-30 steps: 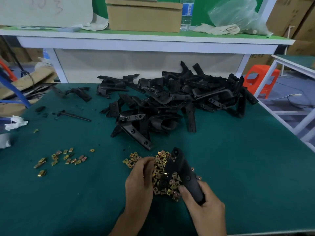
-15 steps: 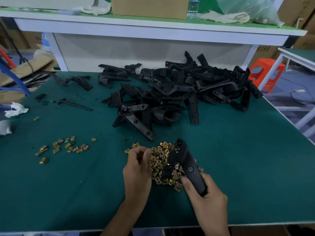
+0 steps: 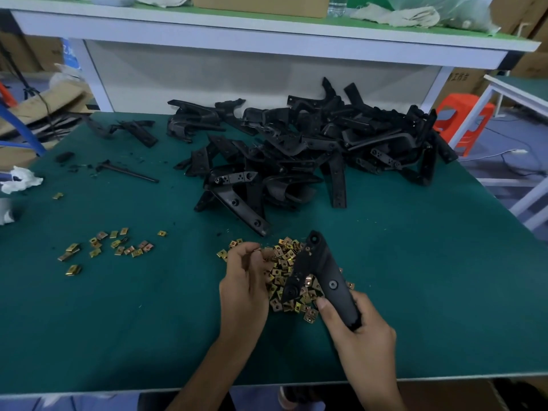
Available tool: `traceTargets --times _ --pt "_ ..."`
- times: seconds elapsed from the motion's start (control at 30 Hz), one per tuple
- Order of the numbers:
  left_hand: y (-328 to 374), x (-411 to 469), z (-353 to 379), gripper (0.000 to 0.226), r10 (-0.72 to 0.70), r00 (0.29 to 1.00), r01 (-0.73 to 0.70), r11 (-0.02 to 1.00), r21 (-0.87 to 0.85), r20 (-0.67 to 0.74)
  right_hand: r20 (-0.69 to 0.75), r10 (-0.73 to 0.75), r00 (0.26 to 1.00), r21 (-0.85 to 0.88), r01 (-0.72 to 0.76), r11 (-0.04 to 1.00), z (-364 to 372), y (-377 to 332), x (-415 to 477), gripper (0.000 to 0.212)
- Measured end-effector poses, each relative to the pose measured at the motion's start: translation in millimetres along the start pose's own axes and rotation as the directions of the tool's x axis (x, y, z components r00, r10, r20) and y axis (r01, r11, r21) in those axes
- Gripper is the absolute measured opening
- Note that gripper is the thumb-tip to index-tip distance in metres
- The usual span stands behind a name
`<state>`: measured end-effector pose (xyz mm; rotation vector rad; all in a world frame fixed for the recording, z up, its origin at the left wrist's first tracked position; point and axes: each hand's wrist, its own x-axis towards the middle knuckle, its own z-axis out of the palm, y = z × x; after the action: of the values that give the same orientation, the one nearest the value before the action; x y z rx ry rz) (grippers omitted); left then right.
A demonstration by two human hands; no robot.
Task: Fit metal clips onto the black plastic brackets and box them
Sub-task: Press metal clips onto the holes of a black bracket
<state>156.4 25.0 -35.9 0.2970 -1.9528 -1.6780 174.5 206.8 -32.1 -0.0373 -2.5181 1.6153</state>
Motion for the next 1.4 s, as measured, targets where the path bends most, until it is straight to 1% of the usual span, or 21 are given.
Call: traceTargets --times 0.07,0.17,0.23,0.33,0.47,0.57,0.63,0.77,0.83,0.93,1.1,1.17,1.23,1.3,1.4 --pt "1 0 -2 0.012 -0.013 0.999 0.014 1.000 -0.007 0.043 0.001 0.009 1.000 -0.007 -0.009 1.000 0 0 0 0.036" --pt "0 -3 -7 0.017 -0.131 0.979 0.157 0.973 -0.171 0.154 0.005 0.010 1.000 -0.001 -0.010 1.000 0 1 0 0.040" --pt "0 -7 -10 0.019 -0.152 0.971 0.190 0.960 -0.205 0.186 0.008 0.013 1.000 -0.005 -0.013 1.000 0 1 0 0.039" --pt "3 -15 -10 0.023 -0.130 0.985 0.148 0.974 -0.169 0.113 0.001 0.005 1.000 -0.037 -0.005 0.999 1 4 1 0.031" --pt "10 -23 -8 0.011 -0.033 0.999 0.036 0.996 -0.087 0.042 0.016 -0.001 1.000 -0.062 0.002 0.998 2 5 0 0.031" --pt "14 -27 -9 0.024 0.067 0.997 -0.065 0.997 -0.039 0.032 0.014 -0.023 1.000 -0.081 0.024 0.996 2 6 -1 0.030" --pt "16 -27 -9 0.025 0.092 0.995 -0.092 0.996 -0.015 0.033 0.006 -0.037 0.999 -0.084 0.037 0.996 3 6 -1 0.031" --pt "19 -27 -10 0.013 -0.002 1.000 0.001 0.997 -0.080 -0.012 0.004 -0.060 0.998 -0.073 0.060 0.996 3 4 -3 0.033" --pt "20 -28 -10 0.014 -0.033 0.999 0.033 0.993 -0.116 0.001 0.007 -0.063 0.998 -0.070 0.064 0.996 4 3 -3 0.031" --pt "22 -28 -9 0.018 -0.059 0.997 0.064 0.987 -0.145 0.041 0.002 -0.072 0.997 -0.072 0.071 0.995 4 3 -3 0.029" --pt "21 -28 -10 0.015 -0.071 0.996 0.080 0.983 -0.164 0.059 0.000 -0.070 0.998 -0.082 0.070 0.994 4 3 -4 0.033" --pt "22 -27 -10 0.020 -0.080 0.994 0.092 0.980 -0.175 0.070 0.008 -0.052 0.999 -0.077 0.053 0.996 4 5 -3 0.028" --pt "23 -25 -14 0.028 -0.100 0.989 0.122 0.968 -0.220 0.106 0.026 -0.049 0.998 -0.072 0.050 0.996 4 7 -2 0.028" --pt "25 -22 -19 0.036 -0.080 0.982 0.122 0.960 -0.251 0.174 0.036 -0.056 0.998 -0.049 0.058 0.997 5 6 -1 0.033" --pt "27 -17 -26 0.043 -0.032 0.962 0.095 0.971 -0.221 0.271 0.033 -0.065 0.997 -0.015 0.066 0.998 5 4 1 0.042"
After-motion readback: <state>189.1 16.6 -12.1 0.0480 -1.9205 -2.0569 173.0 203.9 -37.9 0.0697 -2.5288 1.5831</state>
